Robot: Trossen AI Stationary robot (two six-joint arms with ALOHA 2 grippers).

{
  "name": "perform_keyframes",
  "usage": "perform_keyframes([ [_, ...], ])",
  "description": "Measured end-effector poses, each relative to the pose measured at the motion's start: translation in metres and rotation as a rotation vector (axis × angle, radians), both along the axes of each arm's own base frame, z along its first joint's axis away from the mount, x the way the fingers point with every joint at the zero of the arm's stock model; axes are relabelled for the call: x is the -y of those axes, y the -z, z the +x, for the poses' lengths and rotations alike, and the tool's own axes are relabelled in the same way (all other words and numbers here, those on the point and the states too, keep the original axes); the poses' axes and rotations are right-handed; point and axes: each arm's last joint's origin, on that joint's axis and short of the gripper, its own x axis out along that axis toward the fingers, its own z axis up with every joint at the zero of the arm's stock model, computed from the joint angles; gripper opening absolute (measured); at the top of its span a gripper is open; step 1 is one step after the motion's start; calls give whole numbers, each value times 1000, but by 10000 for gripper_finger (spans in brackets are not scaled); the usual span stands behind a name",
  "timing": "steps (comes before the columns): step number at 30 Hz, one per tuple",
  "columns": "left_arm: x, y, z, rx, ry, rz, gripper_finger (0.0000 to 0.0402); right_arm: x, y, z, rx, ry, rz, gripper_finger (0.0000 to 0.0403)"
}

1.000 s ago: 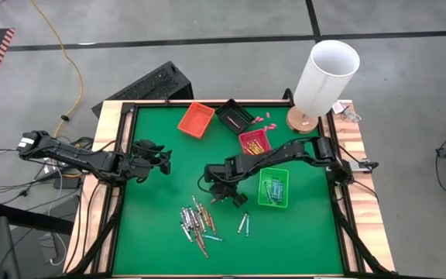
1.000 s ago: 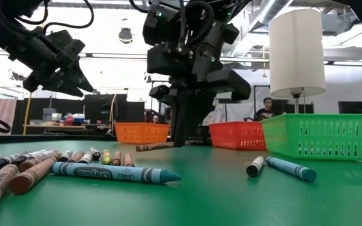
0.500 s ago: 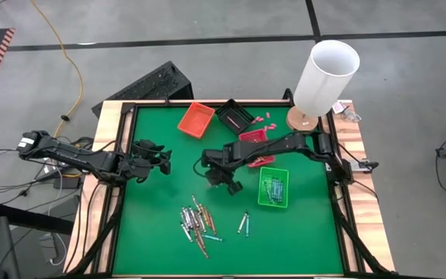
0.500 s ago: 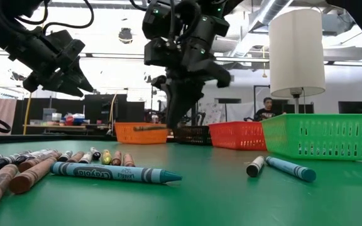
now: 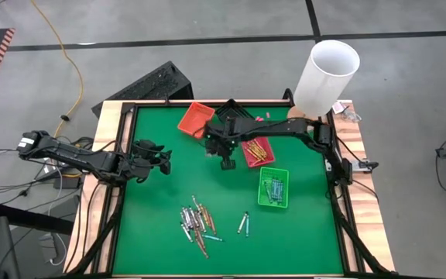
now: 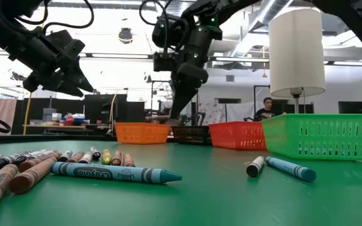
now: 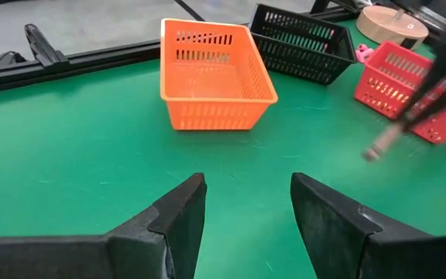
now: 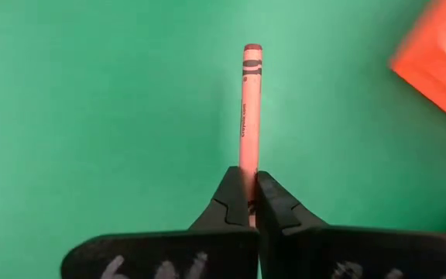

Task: Sort crayons
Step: Put the brown crayon into the black bin

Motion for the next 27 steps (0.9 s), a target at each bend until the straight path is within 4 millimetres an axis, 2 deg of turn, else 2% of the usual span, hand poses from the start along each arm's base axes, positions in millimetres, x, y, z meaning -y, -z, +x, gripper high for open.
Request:
perform_keyframes([
  [8,0,0,0,0,-3,3,180,41,0,-11,-10,174,-8,2],
  [21,0,0,0,-1,-3,4,180,84,-1,-25,-13,300,-76,2],
  [27,0,0,0,-1,-3,3,180,101,-18,-37,36,344,-92,2],
])
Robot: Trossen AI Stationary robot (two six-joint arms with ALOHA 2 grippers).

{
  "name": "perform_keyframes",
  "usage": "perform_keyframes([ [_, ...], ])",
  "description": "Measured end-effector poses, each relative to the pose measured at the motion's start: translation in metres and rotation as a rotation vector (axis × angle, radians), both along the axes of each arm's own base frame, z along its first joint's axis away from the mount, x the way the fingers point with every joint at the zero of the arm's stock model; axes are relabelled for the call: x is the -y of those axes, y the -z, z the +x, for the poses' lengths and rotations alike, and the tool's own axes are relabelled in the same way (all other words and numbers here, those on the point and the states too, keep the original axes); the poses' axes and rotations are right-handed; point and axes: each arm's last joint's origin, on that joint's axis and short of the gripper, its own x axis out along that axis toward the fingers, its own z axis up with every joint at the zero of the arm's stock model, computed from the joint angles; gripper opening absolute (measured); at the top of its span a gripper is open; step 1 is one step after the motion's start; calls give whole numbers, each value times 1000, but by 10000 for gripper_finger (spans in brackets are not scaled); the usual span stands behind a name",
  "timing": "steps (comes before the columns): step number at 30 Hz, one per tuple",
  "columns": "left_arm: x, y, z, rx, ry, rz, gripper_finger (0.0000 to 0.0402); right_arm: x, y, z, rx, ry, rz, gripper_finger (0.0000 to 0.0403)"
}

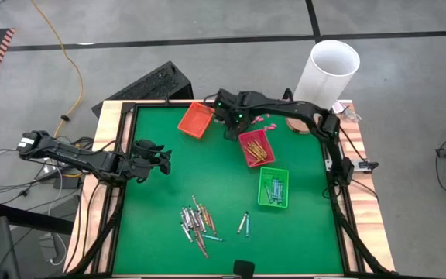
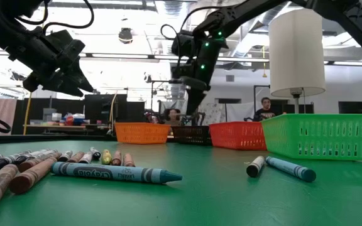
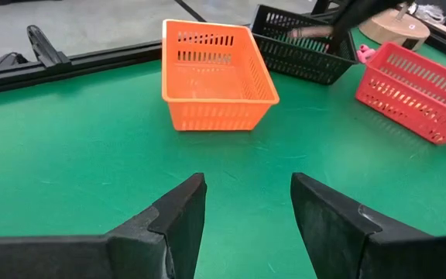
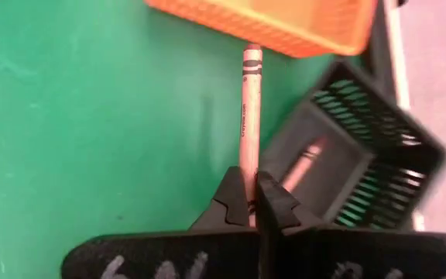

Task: Sort crayons
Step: Put the brown crayon into the black bin

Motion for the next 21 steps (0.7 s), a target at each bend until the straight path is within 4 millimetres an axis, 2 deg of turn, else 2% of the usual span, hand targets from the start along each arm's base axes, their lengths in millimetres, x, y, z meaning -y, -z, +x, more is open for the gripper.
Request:
perform_keyframes([
  [5,0,0,0,-1,-1,0,180,18,-16,-12,71,85,-13,2],
  [13,0,0,0,0,-5,3,180,42,-18,-26,120,258,33,2],
  [21,0,0,0,1,-13,9,180,48,-19,-27,167,327,50,2],
])
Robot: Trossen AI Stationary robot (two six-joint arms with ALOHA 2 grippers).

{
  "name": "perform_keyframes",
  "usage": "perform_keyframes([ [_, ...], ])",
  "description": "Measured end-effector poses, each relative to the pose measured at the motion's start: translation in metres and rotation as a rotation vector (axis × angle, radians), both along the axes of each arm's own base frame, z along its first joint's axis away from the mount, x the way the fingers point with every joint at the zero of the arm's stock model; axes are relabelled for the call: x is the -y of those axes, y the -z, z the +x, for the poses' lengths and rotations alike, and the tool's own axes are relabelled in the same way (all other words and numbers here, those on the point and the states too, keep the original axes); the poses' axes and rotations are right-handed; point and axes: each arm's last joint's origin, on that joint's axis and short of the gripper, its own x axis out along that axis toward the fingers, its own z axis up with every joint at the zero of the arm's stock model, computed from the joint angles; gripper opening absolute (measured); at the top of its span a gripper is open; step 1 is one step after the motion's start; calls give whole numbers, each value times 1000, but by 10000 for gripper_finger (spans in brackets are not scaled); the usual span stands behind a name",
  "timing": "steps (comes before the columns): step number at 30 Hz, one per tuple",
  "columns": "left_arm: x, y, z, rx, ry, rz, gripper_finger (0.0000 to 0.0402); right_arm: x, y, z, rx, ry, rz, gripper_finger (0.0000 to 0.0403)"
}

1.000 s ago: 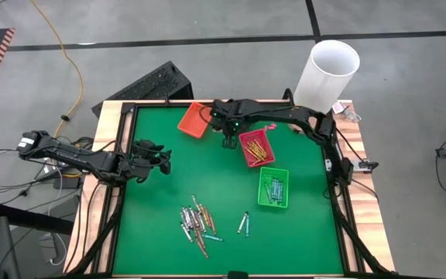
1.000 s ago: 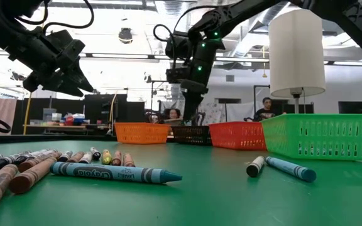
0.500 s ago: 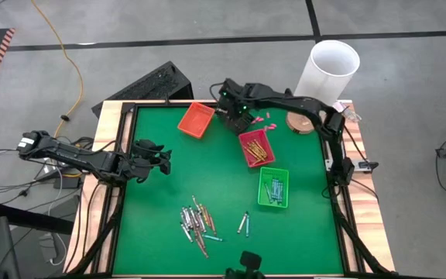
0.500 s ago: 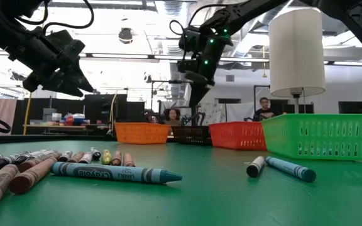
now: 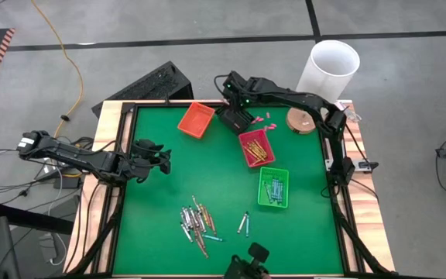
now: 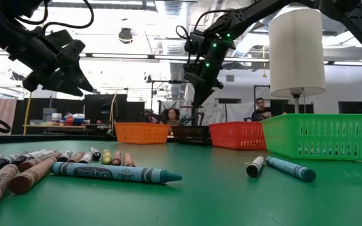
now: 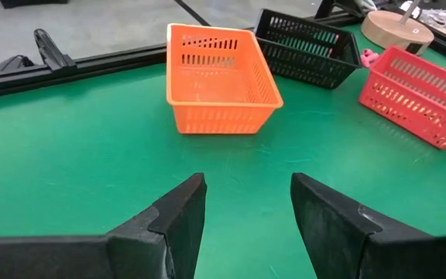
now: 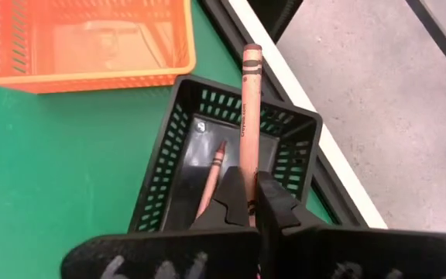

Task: Sort crayons
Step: Put the brown crayon into the black bin

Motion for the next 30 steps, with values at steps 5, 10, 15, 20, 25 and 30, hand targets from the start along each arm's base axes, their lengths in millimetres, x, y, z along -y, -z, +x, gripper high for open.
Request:
perform_keyframes([
  [5,0,0,0,1,-3,2,180,0,0,0,6,18,12,2],
  [10,0,0,0,2,-4,1,180,1,1,-1,8,41,25,2],
  [15,0,0,0,2,-5,1,180,2,1,-2,9,70,21,2],
  [20,0,0,0,2,-4,1,180,2,3,-3,-10,95,5,2],
  [25,0,0,0,2,-5,1,180,1,18,-6,-44,109,28,2],
  [30,0,0,0,2,-5,1,180,2,33,-11,-78,122,51,2],
])
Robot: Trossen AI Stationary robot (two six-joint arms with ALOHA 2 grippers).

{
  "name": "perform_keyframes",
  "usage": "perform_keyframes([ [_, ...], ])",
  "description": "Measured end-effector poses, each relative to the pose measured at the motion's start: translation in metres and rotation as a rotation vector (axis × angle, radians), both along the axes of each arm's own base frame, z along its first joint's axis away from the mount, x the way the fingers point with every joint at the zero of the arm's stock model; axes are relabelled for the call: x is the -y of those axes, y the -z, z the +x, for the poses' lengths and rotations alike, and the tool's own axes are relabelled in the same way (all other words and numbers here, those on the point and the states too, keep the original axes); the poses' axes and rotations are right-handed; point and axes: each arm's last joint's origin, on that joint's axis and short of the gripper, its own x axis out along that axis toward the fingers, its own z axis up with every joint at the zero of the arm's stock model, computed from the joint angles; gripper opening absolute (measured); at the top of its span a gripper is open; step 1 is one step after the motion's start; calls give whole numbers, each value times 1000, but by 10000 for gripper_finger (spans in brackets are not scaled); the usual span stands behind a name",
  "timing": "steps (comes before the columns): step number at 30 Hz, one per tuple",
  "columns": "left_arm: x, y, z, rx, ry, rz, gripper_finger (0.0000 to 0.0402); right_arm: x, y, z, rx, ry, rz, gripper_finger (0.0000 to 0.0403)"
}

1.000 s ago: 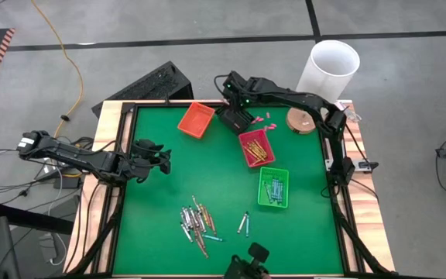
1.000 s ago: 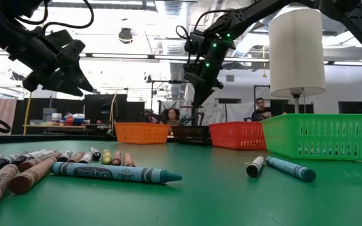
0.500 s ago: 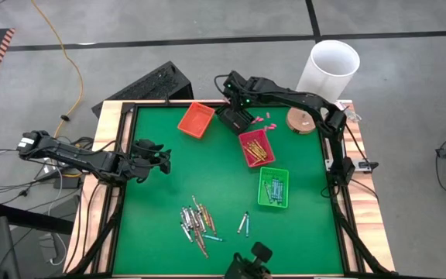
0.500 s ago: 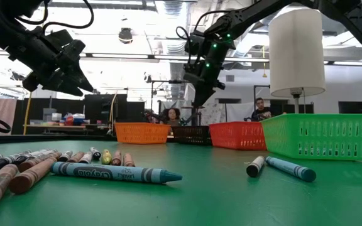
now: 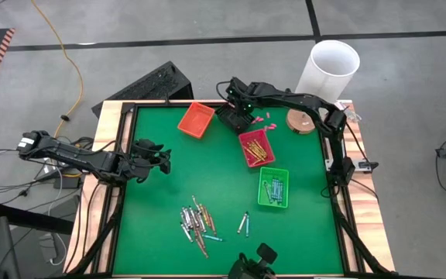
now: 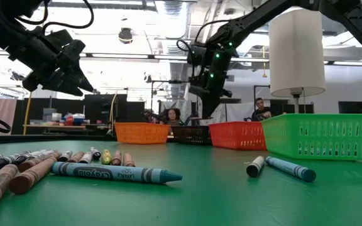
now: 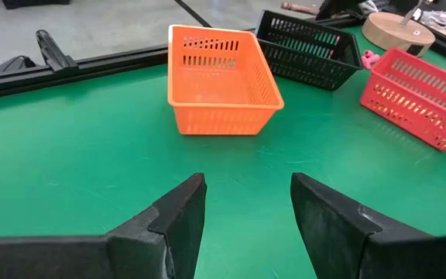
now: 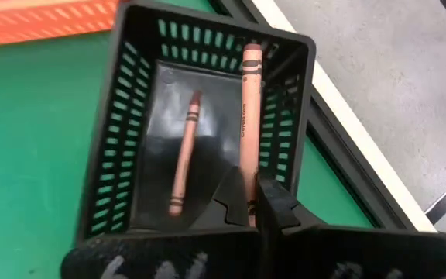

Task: Sort crayons
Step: Put the brown crayon into the black bin

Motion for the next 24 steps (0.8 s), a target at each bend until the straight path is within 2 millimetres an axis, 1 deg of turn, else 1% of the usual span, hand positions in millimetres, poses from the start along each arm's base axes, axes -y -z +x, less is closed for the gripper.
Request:
perform_keyframes([
  [5,0,0,0,0,0,0,180,4,4,-2,15,18,-2,2],
  [10,0,0,0,6,-3,-5,180,4,10,-3,17,25,1,2],
  [21,0,0,0,5,-3,-5,180,-7,12,4,23,12,19,2],
  [24,0,0,0,6,-3,-5,180,-7,17,8,27,16,27,2],
])
